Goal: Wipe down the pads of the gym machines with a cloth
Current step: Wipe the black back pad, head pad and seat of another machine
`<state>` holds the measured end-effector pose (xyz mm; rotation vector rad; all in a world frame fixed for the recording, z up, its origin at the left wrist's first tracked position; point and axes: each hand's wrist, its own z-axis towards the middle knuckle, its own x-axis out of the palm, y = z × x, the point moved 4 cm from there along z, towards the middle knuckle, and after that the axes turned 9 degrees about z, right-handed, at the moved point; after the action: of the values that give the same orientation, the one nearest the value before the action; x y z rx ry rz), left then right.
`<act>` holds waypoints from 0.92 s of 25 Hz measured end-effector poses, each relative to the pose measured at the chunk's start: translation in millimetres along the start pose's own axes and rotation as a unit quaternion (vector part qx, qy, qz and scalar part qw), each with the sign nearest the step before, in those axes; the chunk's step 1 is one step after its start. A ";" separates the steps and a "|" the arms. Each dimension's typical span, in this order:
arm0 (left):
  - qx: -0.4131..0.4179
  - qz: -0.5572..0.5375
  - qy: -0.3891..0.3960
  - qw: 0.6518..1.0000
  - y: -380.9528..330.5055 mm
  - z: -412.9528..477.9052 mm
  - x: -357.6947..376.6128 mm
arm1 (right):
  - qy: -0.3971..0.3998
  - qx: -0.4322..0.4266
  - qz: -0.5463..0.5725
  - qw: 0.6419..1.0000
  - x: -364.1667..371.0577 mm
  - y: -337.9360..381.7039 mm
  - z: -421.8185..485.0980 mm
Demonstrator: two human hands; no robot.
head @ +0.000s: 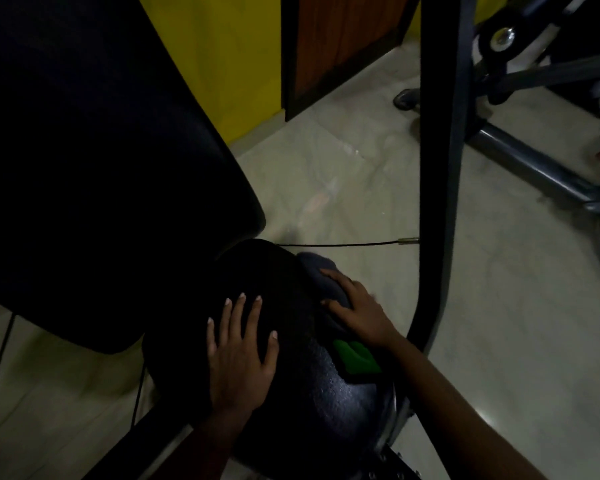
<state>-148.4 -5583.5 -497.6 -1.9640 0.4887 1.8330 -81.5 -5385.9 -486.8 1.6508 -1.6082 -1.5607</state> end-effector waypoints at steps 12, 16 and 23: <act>0.017 -0.052 -0.022 0.998 -36.3 -67.1 -12.1 | -0.082 0.063 0.008 0.995 -7.0 -21.9 -60.7; 0.002 -0.056 -0.066 0.996 -42.4 -86.9 -12.1 | -0.156 0.056 -0.008 0.986 3.5 -24.4 -95.8; -0.013 -0.102 -0.102 0.989 -45.0 -85.7 -7.6 | -0.226 -0.082 -0.115 0.964 49.3 -21.3 -185.3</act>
<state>-52.6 -5589.5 -482.9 -1.7461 0.1934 1.8886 72.7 -5499.9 -465.6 1.5079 -1.4699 -2.2559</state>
